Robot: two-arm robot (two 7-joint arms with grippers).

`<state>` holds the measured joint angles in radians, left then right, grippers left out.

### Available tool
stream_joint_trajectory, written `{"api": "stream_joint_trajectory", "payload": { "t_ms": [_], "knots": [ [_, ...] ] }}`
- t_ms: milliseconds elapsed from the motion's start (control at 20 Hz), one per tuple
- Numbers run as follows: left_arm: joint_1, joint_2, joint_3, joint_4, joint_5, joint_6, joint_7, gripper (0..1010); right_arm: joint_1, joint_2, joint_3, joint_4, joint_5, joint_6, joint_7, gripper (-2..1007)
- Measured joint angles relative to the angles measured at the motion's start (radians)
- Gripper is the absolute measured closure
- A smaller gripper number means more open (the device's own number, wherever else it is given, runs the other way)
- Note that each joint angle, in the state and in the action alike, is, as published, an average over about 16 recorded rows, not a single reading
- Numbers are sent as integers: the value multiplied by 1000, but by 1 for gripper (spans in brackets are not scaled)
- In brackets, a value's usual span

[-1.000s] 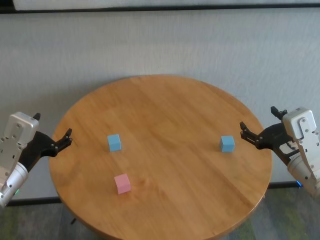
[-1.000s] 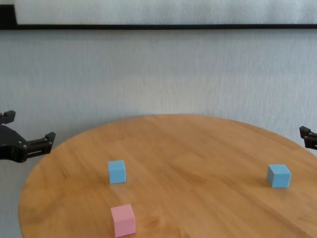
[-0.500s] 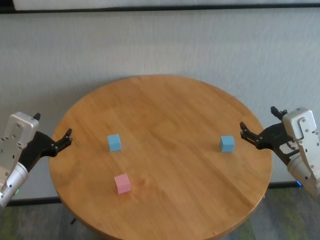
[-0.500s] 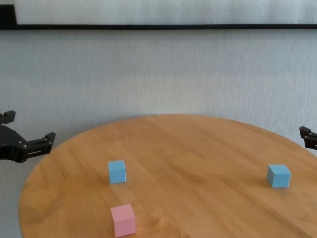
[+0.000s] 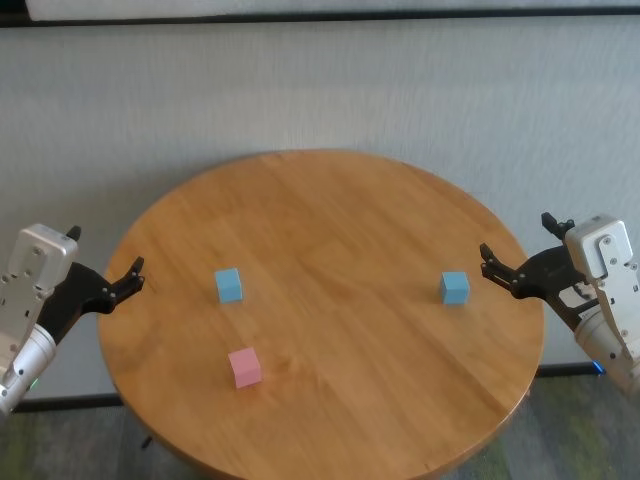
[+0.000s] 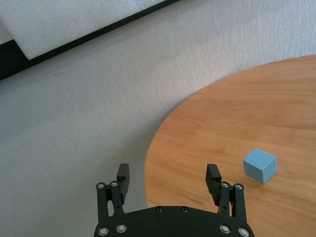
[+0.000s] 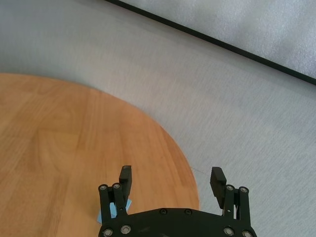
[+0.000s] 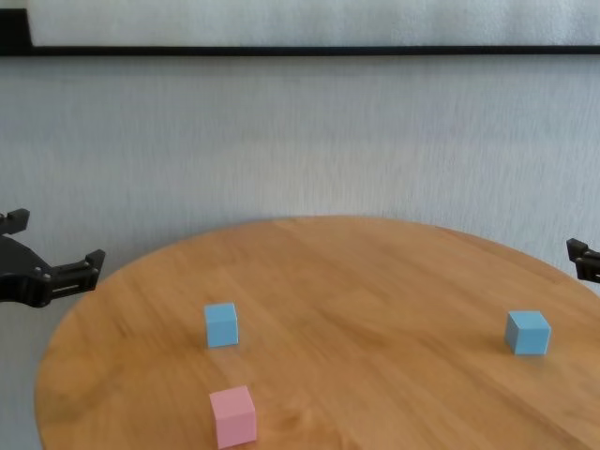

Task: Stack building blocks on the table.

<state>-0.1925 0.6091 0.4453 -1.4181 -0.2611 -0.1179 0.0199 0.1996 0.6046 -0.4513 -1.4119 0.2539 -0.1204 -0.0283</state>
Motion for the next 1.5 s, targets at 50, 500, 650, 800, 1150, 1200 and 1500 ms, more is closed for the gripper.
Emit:
{"api": "stream_joint_trajectory", "payload": {
  "t_ms": [50,500,650,800,1150,1200,1500],
  "knots": [
    [4,3,-3,-4,-4,1,-5,8,0,0,0,0,0,0,0,0],
    [80,81,-57,-79,-140,8,-195,8,0,0,0,0,0,0,0,0],
    [110,120,-75,-106,-208,3,-311,8,0,0,0,0,0,0,0,0],
    [122,151,-78,-115,-264,-12,-439,8,0,0,0,0,0,0,0,0],
    [60,148,-29,-24,-310,-61,-709,8,0,0,0,0,0,0,0,0],
    [41,139,-17,0,-306,-68,-739,8,0,0,0,0,0,0,0,0],
    [-84,59,54,167,-254,-98,-859,8,0,0,0,0,0,0,0,0]
  ]
}}
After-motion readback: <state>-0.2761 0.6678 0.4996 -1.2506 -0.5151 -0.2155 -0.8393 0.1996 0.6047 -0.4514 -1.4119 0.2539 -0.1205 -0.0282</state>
